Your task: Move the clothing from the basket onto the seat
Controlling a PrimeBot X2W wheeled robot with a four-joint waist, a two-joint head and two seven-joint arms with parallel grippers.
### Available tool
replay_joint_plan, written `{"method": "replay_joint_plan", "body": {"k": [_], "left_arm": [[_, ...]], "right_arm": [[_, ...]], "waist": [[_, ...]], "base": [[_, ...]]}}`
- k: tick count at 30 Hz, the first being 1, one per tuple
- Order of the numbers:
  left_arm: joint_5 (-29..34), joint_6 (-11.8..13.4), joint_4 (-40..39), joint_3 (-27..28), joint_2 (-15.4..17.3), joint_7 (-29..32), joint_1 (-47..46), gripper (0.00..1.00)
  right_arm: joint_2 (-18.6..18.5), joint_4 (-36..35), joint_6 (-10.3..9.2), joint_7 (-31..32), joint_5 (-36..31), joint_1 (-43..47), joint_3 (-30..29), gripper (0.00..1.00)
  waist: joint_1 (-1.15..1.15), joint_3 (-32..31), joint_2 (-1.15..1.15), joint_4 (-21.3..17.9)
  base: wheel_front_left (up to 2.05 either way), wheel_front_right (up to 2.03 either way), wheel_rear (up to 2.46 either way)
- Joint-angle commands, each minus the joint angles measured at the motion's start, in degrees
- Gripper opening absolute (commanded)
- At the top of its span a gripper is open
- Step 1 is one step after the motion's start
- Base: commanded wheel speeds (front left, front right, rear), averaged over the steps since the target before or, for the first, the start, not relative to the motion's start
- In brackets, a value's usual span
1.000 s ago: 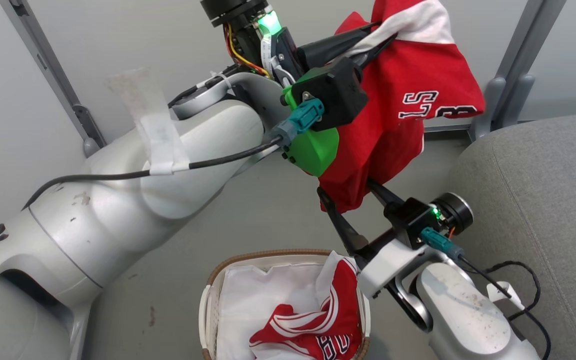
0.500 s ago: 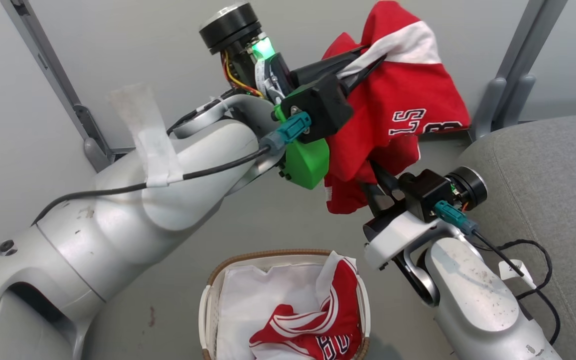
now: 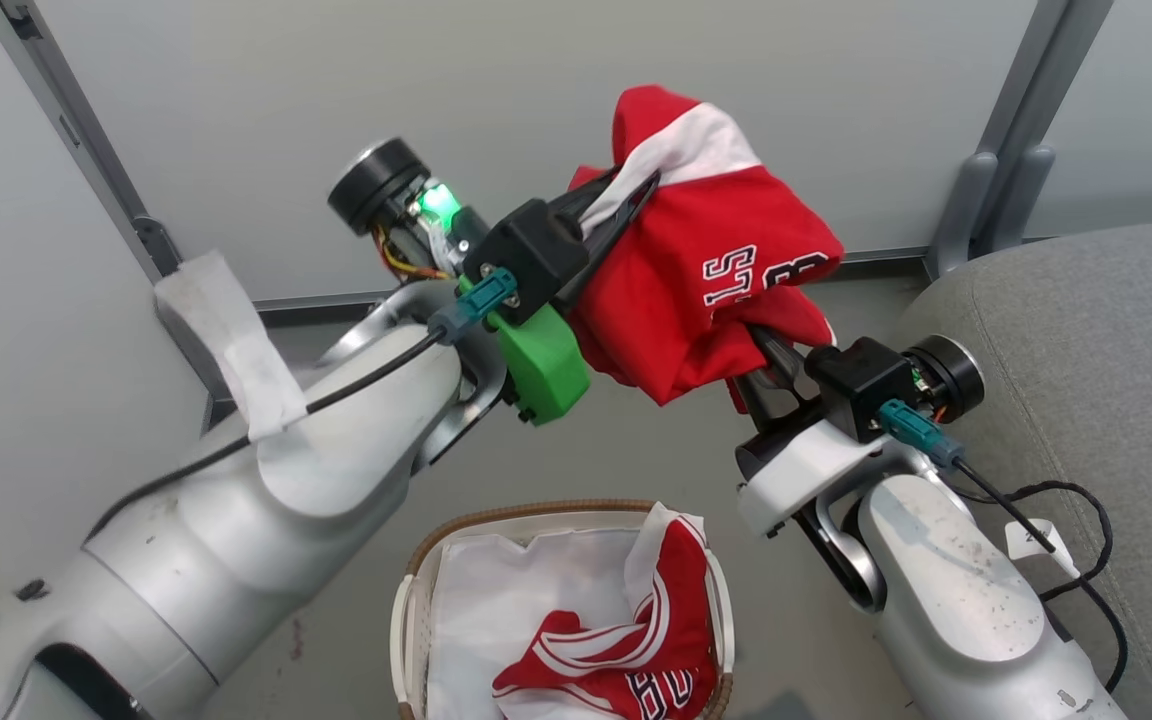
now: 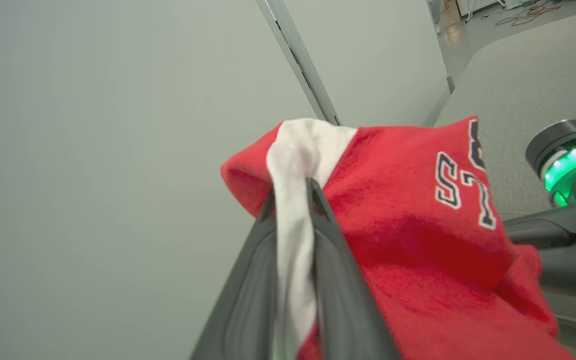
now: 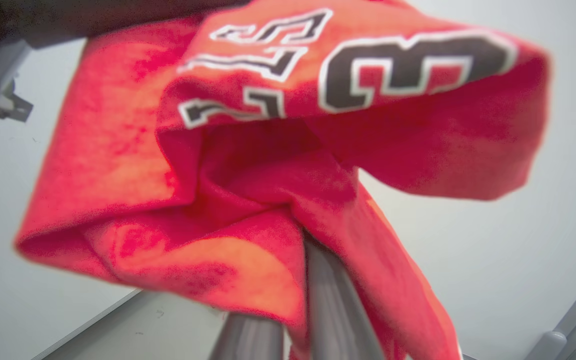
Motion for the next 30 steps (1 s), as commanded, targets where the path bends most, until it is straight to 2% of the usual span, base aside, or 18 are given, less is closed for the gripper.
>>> {"method": "replay_joint_plan", "body": {"k": [1,6,12,21,30], "left_arm": [[-0.83,0.56,0.45,0.76,0.05,-0.38,2.73,1.0],[-2.9,1.87,-0.39,5.51,-0.01,-0.49,10.8,1.0],[-1.13,2.54,-4.19,13.88,-0.33,-0.46,21.88,1.0],[3.23,0.55,-5.28,24.53,-2.2,-0.47,35.81,1.0],[8.56,-1.63,-6.32,32.4,-5.19,-0.47,42.68,1.0]], "right_arm": [[-0.19,0.04,-0.04,-0.14,-0.63,-0.41,-0.66,0.0],[-0.19,-0.26,-0.04,-0.14,-1.26,-0.68,-2.87,0.0],[-0.18,-0.57,-0.04,-0.13,-2.86,-0.65,-5.51,0.0],[-0.19,-0.64,-0.04,-0.14,-4.88,-0.21,-7.54,0.0],[-0.2,-0.05,-0.04,-0.14,-5.78,0.17,-9.06,0.0]], "waist": [[0.0,0.04,0.0,-0.06],[0.0,0.45,0.0,-0.22],[0.0,1.01,0.0,-0.25],[0.0,1.86,0.0,-1.17],[0.0,2.91,0.0,-2.83]], "base": [[0.0,0.0,0.0],[0.0,0.0,0.0],[0.0,0.0,0.0],[0.0,0.0,0.0],[0.0,0.0,0.0]]}}
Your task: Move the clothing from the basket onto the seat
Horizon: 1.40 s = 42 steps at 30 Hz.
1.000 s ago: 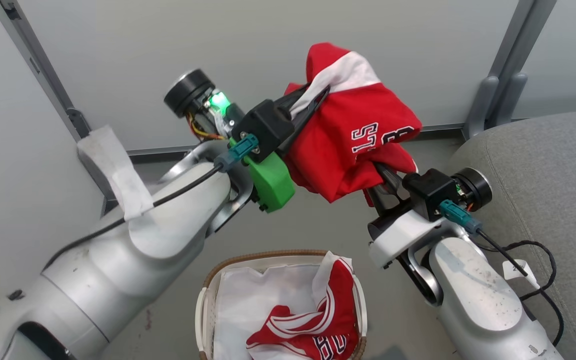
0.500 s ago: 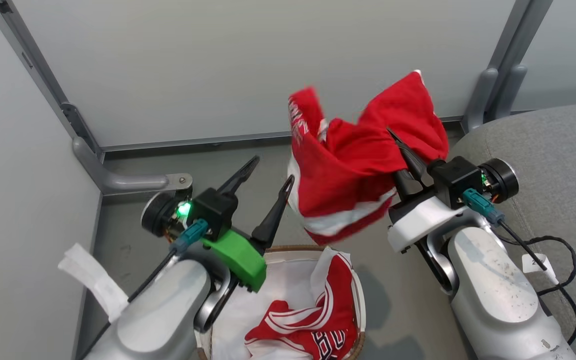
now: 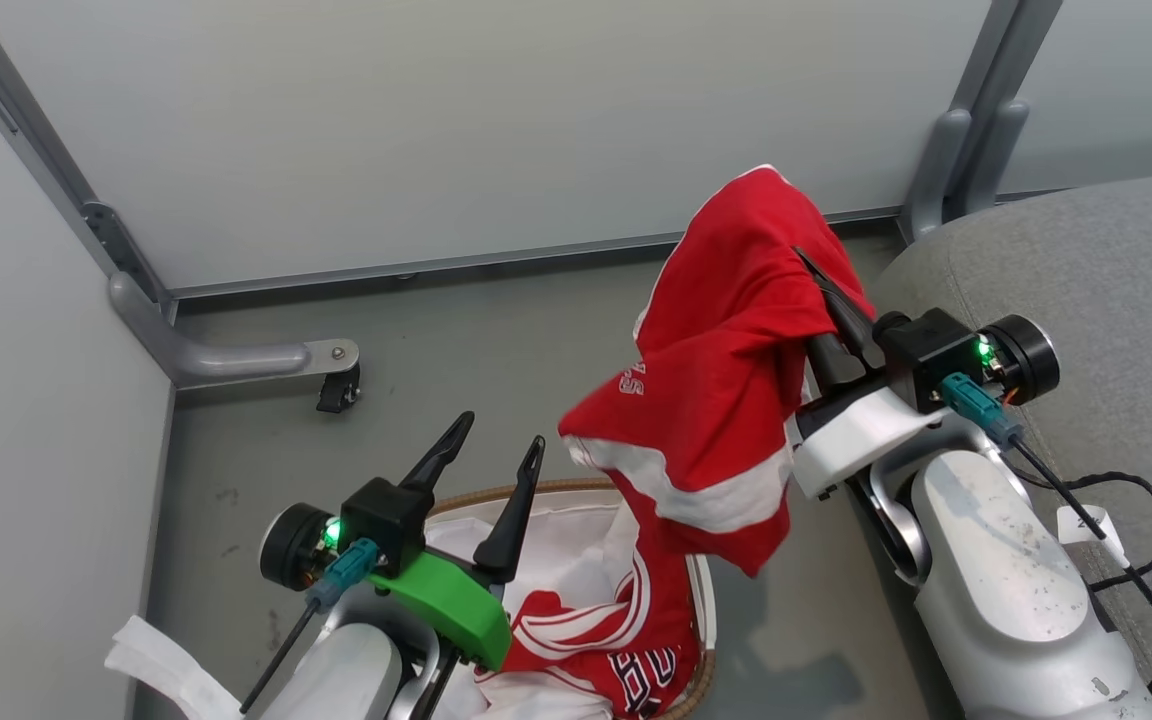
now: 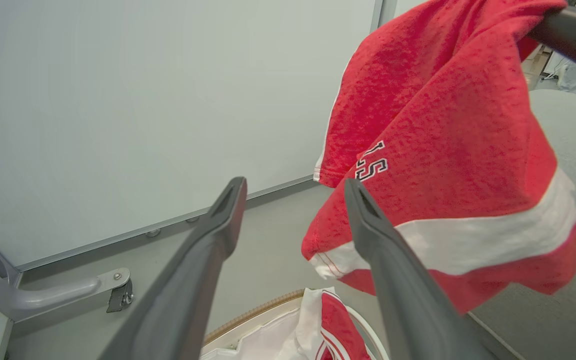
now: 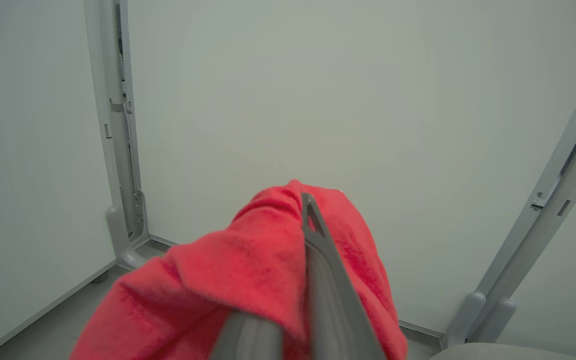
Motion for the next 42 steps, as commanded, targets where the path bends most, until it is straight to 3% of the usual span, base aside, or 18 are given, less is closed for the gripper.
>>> {"method": "replay_joint_plan", "body": {"k": [1,8,16,27,33,42], "left_arm": [[1.13,-0.38,-0.22,0.79,-0.28,-0.05,0.97,1.0],[5.03,-1.56,-0.92,4.31,-2.2,-0.05,2.61,1.0],[7.65,-1.94,-1.33,5.76,-3.23,-0.05,2.47,1.0],[7.99,-2.01,-0.59,2.77,-1.74,-0.05,-1.08,1.0],[7.44,-2.01,-0.65,0.62,-0.55,-0.05,-2.83,1.0],[7.3,-2.01,-2.86,-1.33,2.08,-0.05,-5.35,1.0]], "right_arm": [[-0.21,0.13,-0.04,-0.14,-0.3,0.15,-0.38,0.0],[-0.2,0.21,-0.04,-0.14,-0.78,-1.8,-1.93,0.0],[-0.21,0.07,-0.06,-0.14,-3.49,-3.89,-3.99,0.0],[-0.12,-1.1,-0.06,-0.14,-4.01,-4.56,-9.49,0.0],[-0.08,-1.74,-0.06,-0.13,-4.32,-4.37,-12.06,0.0],[-0.17,-0.52,-0.06,-0.14,-5.24,-10.28,-16.81,0.0]], "waist": [[0.0,0.27,0.0,-0.65],[0.0,1.34,0.0,-5.86],[0.0,3.63,0.0,-16.41],[0.0,8.03,0.0,-29.35],[0.0,10.21,0.0,-31.43],[0.0,15.42,0.0,-30.38]], "base": [[0.0,0.0,0.0],[0.0,0.0,0.0],[0.0,0.0,0.0],[0.0,0.0,0.0],[0.0,0.0,0.0],[0.0,0.0,0.0]]}}
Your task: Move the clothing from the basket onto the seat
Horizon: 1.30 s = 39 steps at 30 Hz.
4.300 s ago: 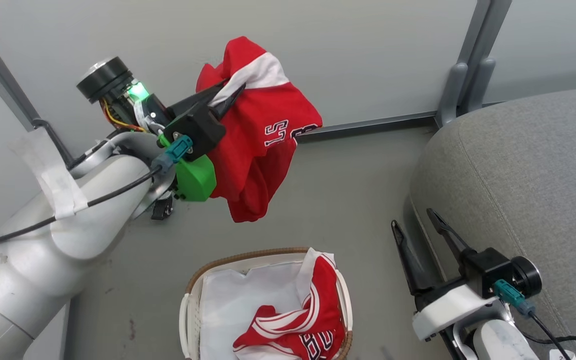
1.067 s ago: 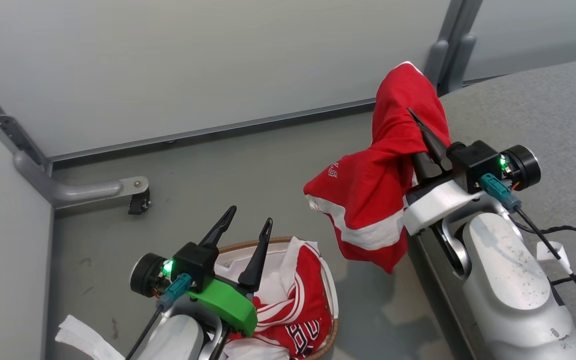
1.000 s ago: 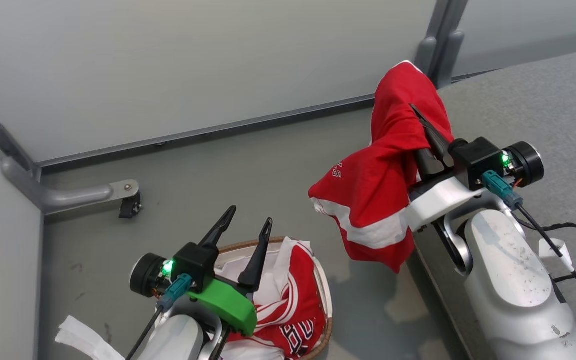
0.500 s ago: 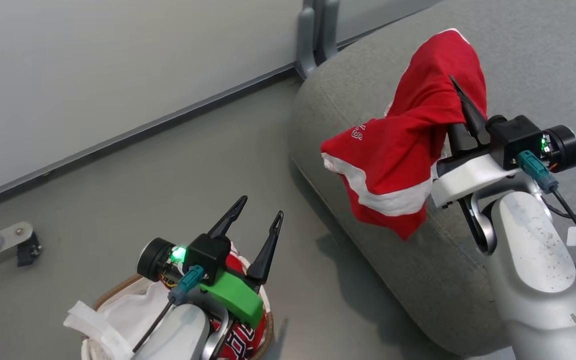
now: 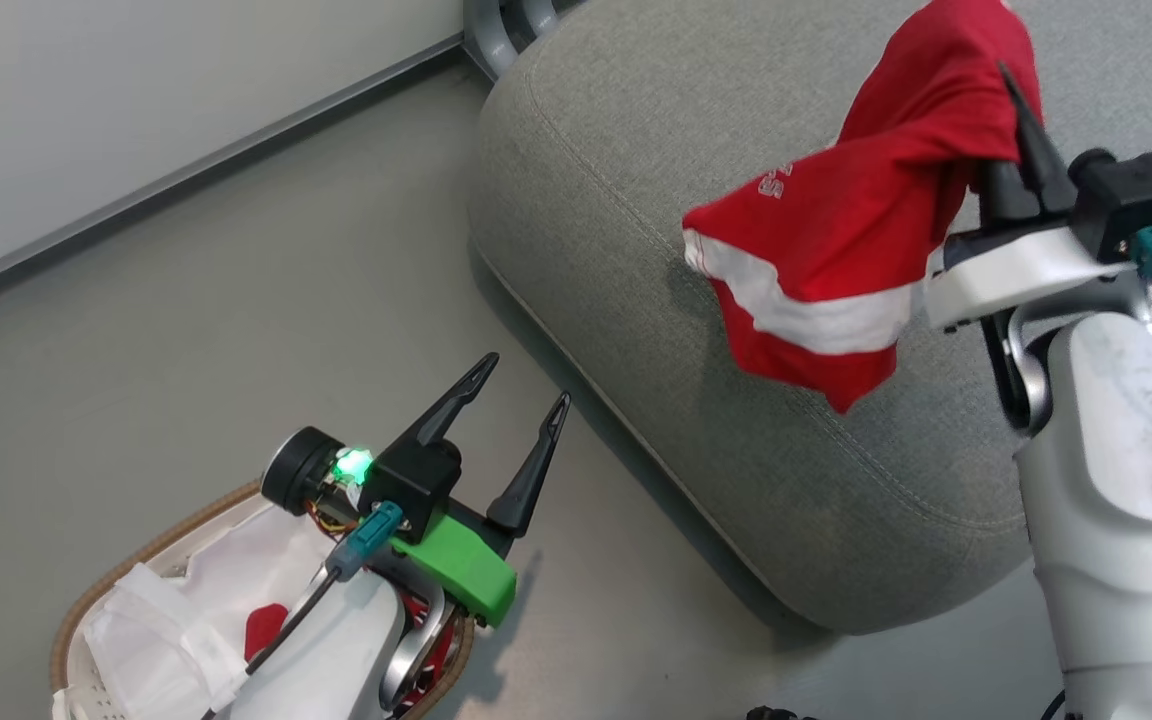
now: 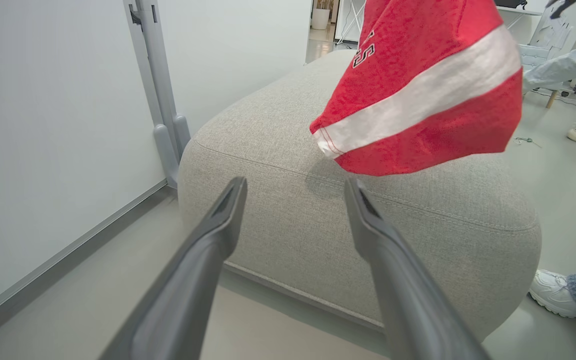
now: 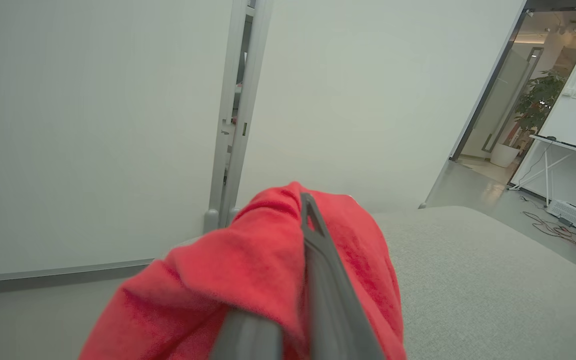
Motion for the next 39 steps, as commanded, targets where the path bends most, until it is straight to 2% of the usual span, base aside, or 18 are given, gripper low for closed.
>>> {"method": "replay_joint_plan", "body": {"k": [1,7,13,17,21,28,37,38,39], "left_arm": [[0.07,-0.16,-0.48,-0.09,1.16,-0.05,-1.28,1.0],[1.0,-0.16,-2.38,-0.8,3.85,-0.05,-4.79,1.0],[2.37,-0.16,-5.21,-0.47,7.37,0.04,-8.4,1.0],[3.75,0.32,-8.15,-0.21,9.63,1.1,-9.97,1.0],[4.18,1.16,-11.42,0.35,10.4,1.77,-10.77,1.0],[4.47,1.59,-13.31,-0.46,10.7,2.23,-11.12,1.0],[3.29,2.13,-12.54,-0.26,10.71,1.35,-9.83,1.0],[3.11,2.23,-12.2,-0.26,10.62,1.21,-9.53,1.0],[3.06,2.28,-12.0,-0.27,10.51,1.11,-9.31,1.0]], "right_arm": [[-0.21,0.24,-0.08,-0.14,-0.8,-2.42,-0.76,0.0],[-3.68,1.96,-0.08,-0.14,-2.09,-12.97,-4.73,0.0],[-10.15,5.93,-0.08,-0.14,-2.87,-25.1,-7.35,0.0],[-13.36,9.13,-0.08,-0.13,-3.95,-30.23,-9.14,0.0],[-15.57,13.63,-0.08,-0.13,-5.3,-33.62,-11.18,0.0],[-16.33,19.92,-0.08,-0.13,-7.44,-30.83,-14.14,0.0],[-16.39,24.18,-0.08,-0.13,-6.68,-22.32,-17.48,0.0],[-16.08,23.86,-0.08,-0.14,-6.54,-21.25,-18.01,0.05],[-15.85,23.48,-0.08,-0.13,-6.43,-20.53,-18.42,0.29]], "waist": [[0.0,3.72,0.0,0.75],[0.0,10.91,0.0,4.56],[0.0,19.69,0.0,8.17],[0.0,24.42,0.0,9.87],[0.0,28.06,0.0,11.11],[0.0,30.92,0.0,13.08],[0.0,30.14,0.0,13.94],[0.0,29.75,0.0,13.93],[0.0,29.42,0.0,13.93]], "base": [[0.0,0.0,0.0],[0.0,0.0,0.0],[0.0,0.0,0.0],[0.0,0.0,0.0],[0.0,0.0,0.0],[0.0,0.0,0.0],[0.0,0.0,0.0],[0.0,0.0,0.0],[0.0,0.0,0.0]]}}
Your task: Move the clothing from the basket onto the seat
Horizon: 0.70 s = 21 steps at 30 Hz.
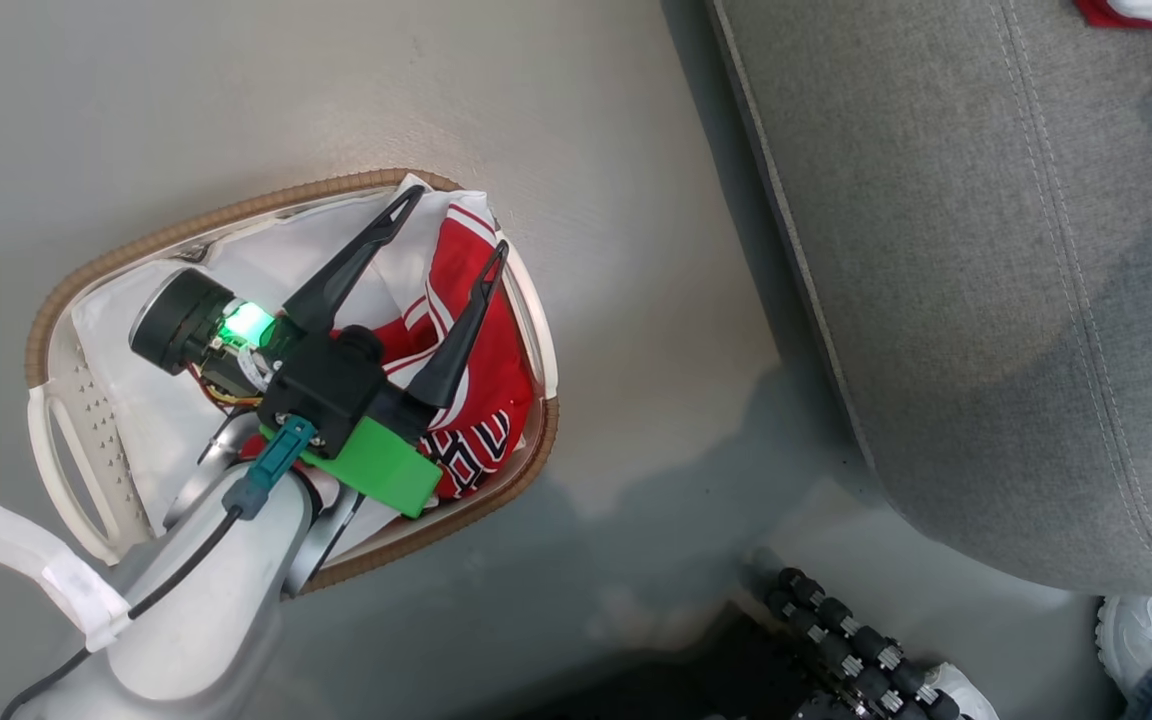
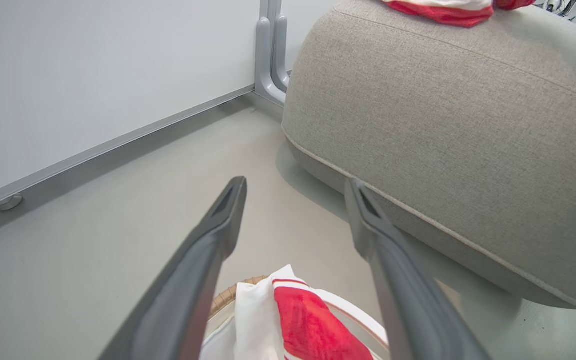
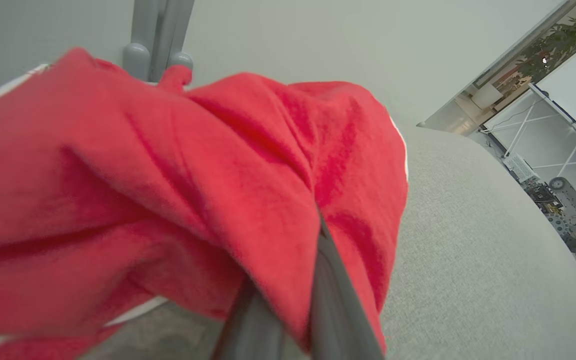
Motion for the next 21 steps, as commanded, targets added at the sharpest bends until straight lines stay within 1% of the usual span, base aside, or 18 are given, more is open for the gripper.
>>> {"method": "replay_joint_plan", "body": {"k": [1,2,7,13,18,21], "left_arm": [[-0.12,0.37,0.29,0.04,0.01,-0.42,0.6,1.0],[-0.34,0.32,0.58,0.02,-0.22,-0.51,0.75,1.0],[-1.26,0.47,2.35,0.24,-1.24,-1.04,1.39,1.0],[-2.62,0.42,5.09,1.05,-3.29,-1.53,2.46,1.0],[-3.28,0.13,5.85,3.28,-5.06,-1.51,3.82,1.0],[-3.58,-0.05,6.45,5.3,-6.31,-1.49,4.87,1.0]], "right_arm": [[0.34,-0.4,-0.08,-0.13,0.47,1.45,-0.49,0.48],[0.92,-0.75,-0.08,-0.13,0.86,2.42,-0.78,1.0],[1.83,-2.22,-0.08,-0.13,1.72,7.43,-0.29,1.0],[1.28,-3.94,-0.08,-0.13,3.2,13.46,1.29,1.0],[-0.23,-5.03,-0.08,-0.14,4.15,15.65,3.26,1.0],[-0.44,-5.92,-0.08,-0.13,4.82,15.71,4.32,1.0]], "waist": [[-0.01,-0.81,0.0,-0.01],[-0.01,-1.33,0.0,0.04],[-0.01,-4.53,0.0,0.44],[-0.01,-9.79,0.0,1.89],[-0.01,-14.48,0.0,3.55],[-0.01,-17.9,0.0,5.04]], "base": [[0.0,0.0,0.0],[0.0,0.0,0.0],[0.0,0.0,0.0],[0.0,0.0,0.0],[0.0,0.0,0.0],[0.0,0.0,0.0]]}}
